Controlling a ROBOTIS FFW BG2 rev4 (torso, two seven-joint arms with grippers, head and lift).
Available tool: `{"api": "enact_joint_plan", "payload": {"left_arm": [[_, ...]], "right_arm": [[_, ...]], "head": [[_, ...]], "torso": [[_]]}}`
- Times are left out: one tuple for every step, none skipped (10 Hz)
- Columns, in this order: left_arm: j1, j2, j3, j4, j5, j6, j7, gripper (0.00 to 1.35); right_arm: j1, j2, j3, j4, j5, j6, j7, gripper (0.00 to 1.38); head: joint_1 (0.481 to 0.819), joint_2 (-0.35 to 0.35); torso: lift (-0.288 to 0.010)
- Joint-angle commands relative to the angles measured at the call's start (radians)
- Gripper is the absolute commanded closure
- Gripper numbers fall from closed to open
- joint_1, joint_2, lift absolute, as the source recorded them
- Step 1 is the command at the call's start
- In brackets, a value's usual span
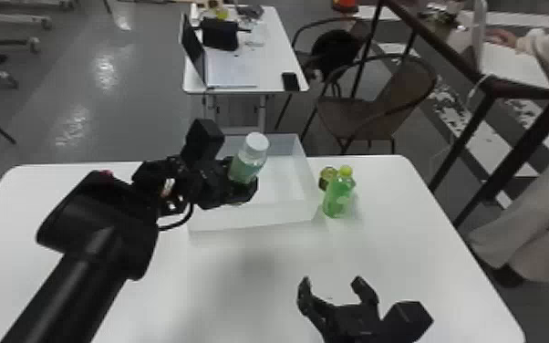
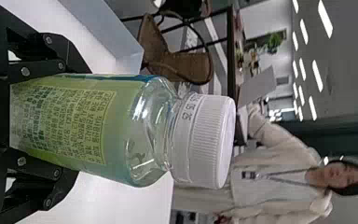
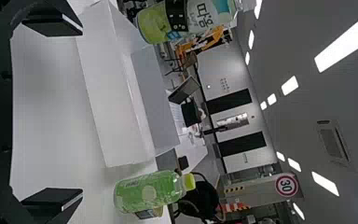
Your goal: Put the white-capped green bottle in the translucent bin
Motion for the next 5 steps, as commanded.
{"api": "enact_joint_plan", "payload": {"left_arm": [[-0.097,-0.013,-0.074,0.144,-0.096,-0.049,-0.007,0.82],[-0.146,-0.020,-0.097,0.221,-0.181,-0.074,-0.005,0.82],[-0.188,-0.031,-0.094,0.296,-0.268,-0.104,0.008,0.82],[-0.214,-0.040,-0.057,0.355,-0.326,-0.123,0.041,0.82],[-0.247,-0.048,-0.051,0.382,-0.444,-0.121,0.068,0.82]], "right_arm": [[-0.021,0.000,0.007,0.018,0.000,0.005,0.007,0.08],[-0.034,0.000,0.013,0.031,0.000,0.006,0.010,0.08],[-0.052,0.000,0.018,0.046,0.000,0.008,0.016,0.08],[-0.072,0.000,0.025,0.066,-0.003,0.008,0.020,0.08],[-0.083,0.002,0.028,0.075,-0.003,0.008,0.024,0.08]], "head": [[0.695,-0.151],[0.695,-0.162],[0.695,-0.159],[0.695,-0.152],[0.695,-0.131]], "torso": [[-0.027],[-0.027],[-0.027],[-0.027],[-0.027]]}}
